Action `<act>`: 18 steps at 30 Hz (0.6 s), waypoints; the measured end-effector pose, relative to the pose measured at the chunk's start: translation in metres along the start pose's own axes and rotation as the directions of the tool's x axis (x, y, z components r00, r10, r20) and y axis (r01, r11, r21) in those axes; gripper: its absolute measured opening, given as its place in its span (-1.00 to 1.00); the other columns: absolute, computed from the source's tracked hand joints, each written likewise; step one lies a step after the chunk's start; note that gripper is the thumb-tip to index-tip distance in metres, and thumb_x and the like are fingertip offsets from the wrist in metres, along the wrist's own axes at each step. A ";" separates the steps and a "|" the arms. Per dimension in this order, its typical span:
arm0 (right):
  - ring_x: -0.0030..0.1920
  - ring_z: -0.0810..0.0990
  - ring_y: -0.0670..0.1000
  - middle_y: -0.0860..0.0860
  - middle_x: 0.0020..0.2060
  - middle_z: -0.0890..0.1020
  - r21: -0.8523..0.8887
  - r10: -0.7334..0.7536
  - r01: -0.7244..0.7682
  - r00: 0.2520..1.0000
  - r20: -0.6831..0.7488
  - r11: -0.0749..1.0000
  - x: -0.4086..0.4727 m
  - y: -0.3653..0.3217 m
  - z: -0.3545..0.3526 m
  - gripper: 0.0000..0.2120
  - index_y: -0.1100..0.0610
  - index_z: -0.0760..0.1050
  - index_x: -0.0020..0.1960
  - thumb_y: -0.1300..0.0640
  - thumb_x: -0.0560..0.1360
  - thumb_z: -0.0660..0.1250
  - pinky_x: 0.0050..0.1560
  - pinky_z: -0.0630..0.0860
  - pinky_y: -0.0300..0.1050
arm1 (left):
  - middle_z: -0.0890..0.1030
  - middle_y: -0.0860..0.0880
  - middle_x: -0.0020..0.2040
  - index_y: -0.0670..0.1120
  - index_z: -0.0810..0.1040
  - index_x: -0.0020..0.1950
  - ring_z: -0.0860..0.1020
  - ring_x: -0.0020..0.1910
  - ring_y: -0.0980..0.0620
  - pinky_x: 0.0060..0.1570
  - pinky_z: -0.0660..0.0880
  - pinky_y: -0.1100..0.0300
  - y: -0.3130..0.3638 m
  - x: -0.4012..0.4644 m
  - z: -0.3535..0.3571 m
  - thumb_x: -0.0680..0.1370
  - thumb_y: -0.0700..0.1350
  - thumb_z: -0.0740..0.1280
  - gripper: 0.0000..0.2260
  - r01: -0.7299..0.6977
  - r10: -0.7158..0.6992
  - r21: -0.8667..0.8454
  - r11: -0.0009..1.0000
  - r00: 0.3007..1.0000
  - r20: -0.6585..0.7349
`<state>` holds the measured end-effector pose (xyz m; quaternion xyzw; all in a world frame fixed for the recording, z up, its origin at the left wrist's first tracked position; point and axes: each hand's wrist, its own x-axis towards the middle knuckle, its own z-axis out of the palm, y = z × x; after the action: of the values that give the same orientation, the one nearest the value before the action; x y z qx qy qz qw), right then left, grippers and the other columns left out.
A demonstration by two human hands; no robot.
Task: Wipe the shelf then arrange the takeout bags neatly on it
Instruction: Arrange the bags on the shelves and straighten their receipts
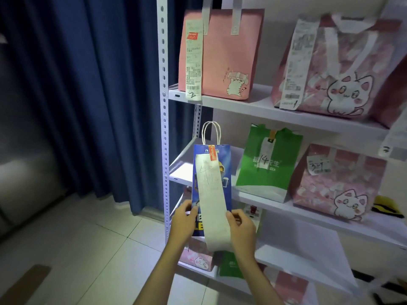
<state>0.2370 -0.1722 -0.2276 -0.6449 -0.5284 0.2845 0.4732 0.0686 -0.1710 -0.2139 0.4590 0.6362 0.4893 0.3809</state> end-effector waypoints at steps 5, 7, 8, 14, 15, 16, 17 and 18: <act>-0.19 0.62 -0.11 -0.14 -0.24 0.67 0.077 -0.007 0.007 1.000 0.005 0.997 0.051 -0.012 0.026 -0.85 -0.02 0.57 -0.14 0.03 0.61 0.36 -0.22 0.52 -0.11 | 0.63 -0.01 -0.21 -0.11 0.52 -0.08 0.57 -0.30 0.17 -0.30 0.52 0.32 0.025 0.055 0.005 0.68 -0.10 0.26 -0.83 -0.042 0.041 -0.023 0.999 0.999 -0.029; -0.22 0.62 -0.10 -0.13 -0.26 0.67 0.083 -0.034 0.036 0.999 -0.027 0.996 0.073 -0.020 0.034 -0.84 0.00 0.57 -0.14 0.03 0.61 0.37 -0.26 0.50 -0.13 | 0.64 -0.04 -0.19 -0.11 0.53 -0.07 0.57 -0.26 0.07 -0.21 0.55 0.14 0.033 0.080 0.007 0.67 -0.10 0.26 -0.84 -0.042 0.042 -0.017 0.999 0.998 -0.036; -0.23 0.62 -0.10 -0.12 -0.28 0.66 0.083 -0.049 0.053 0.998 -0.046 0.995 0.085 -0.024 0.038 -0.83 0.00 0.56 -0.15 0.03 0.61 0.37 -0.28 0.49 -0.14 | 0.63 -0.04 -0.20 -0.10 0.52 -0.08 0.54 -0.26 0.04 -0.19 0.52 0.11 0.038 0.092 0.008 0.66 -0.11 0.25 -0.85 -0.042 0.041 -0.015 0.999 0.999 -0.028; -0.24 0.64 -0.07 -0.11 -0.28 0.66 0.105 -0.041 0.047 0.998 -0.053 0.993 0.144 -0.035 0.067 -0.82 0.00 0.54 -0.17 0.04 0.61 0.36 -0.31 0.51 -0.08 | 0.54 -0.08 -0.24 -0.23 0.47 -0.05 0.44 -0.28 0.02 -0.22 0.41 0.15 0.058 0.153 0.013 0.62 -0.16 0.21 -0.85 -0.017 0.016 -0.058 0.998 1.000 -0.025; -0.25 0.63 -0.08 -0.11 -0.28 0.65 0.091 -0.044 0.050 0.997 -0.061 0.995 0.152 -0.037 0.072 -0.82 0.01 0.55 -0.16 0.05 0.62 0.35 -0.34 0.48 -0.12 | 0.56 -0.08 -0.23 -0.21 0.50 -0.03 0.45 -0.27 0.03 -0.20 0.43 0.13 0.057 0.162 0.014 0.62 -0.15 0.21 -0.85 -0.013 0.011 -0.058 0.998 1.000 -0.024; -0.26 0.62 -0.11 -0.11 -0.29 0.65 0.075 -0.045 0.050 0.997 -0.070 0.996 0.158 -0.038 0.077 -0.83 0.04 0.55 -0.15 0.05 0.62 0.35 -0.37 0.46 -0.18 | 0.57 -0.10 -0.22 -0.20 0.51 -0.04 0.46 -0.26 0.03 -0.20 0.43 0.13 0.055 0.172 0.014 0.63 -0.15 0.21 -0.85 -0.011 0.010 -0.062 0.998 1.000 -0.023; -0.27 0.60 -0.13 -0.12 -0.29 0.64 0.065 -0.045 0.051 0.996 -0.079 0.997 0.163 -0.038 0.082 -0.83 0.05 0.55 -0.14 0.06 0.62 0.34 -0.39 0.43 -0.21 | 0.58 -0.11 -0.22 -0.19 0.52 -0.04 0.46 -0.26 0.03 -0.20 0.44 0.14 0.054 0.180 0.015 0.63 -0.15 0.22 -0.85 -0.011 0.009 -0.068 0.998 1.000 -0.024; -0.27 0.59 -0.14 -0.13 -0.30 0.63 0.060 -0.044 0.049 0.995 -0.086 0.997 0.168 -0.039 0.088 -0.83 0.06 0.55 -0.14 0.06 0.62 0.34 -0.39 0.42 -0.21 | 0.58 -0.09 -0.23 -0.18 0.52 -0.04 0.46 -0.27 0.04 -0.22 0.43 0.18 0.053 0.189 0.015 0.64 -0.15 0.22 -0.84 -0.008 0.007 -0.075 0.997 1.000 -0.024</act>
<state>0.1918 0.0145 -0.2040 -0.6291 -0.5136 0.2619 0.5214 0.0390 0.0190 -0.1727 0.4409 0.6203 0.5197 0.3883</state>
